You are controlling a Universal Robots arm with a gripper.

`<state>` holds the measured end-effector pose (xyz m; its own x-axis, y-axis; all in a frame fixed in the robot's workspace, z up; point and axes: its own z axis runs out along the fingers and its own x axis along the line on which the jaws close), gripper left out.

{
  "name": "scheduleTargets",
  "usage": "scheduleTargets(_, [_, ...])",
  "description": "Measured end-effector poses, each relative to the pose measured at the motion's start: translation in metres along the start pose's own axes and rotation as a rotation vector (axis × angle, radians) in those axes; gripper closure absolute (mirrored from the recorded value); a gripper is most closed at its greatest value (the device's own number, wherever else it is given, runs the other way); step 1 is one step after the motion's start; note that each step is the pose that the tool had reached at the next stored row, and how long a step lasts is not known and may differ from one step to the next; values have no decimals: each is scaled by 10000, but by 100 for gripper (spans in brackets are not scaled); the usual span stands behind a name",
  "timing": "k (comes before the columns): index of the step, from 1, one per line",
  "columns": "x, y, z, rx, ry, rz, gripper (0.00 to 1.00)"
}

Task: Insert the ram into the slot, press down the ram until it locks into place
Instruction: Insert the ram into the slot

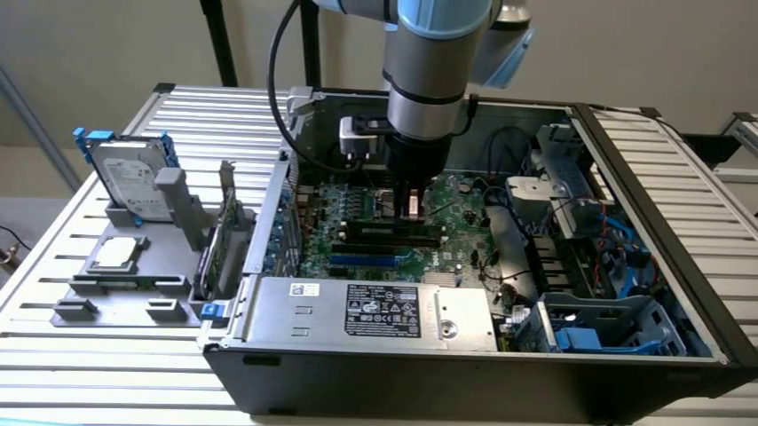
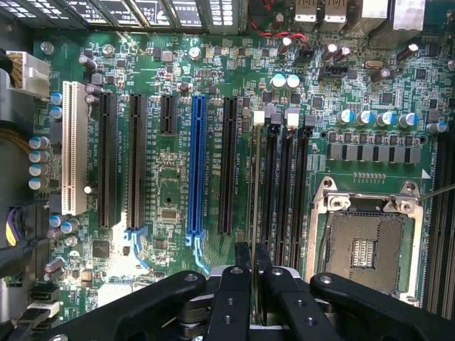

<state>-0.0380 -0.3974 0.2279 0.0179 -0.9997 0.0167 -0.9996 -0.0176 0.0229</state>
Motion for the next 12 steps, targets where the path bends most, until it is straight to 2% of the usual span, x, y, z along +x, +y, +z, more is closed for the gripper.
scheduleTargets(12, [-1, -8, 17, 0, -2, 40, 87])
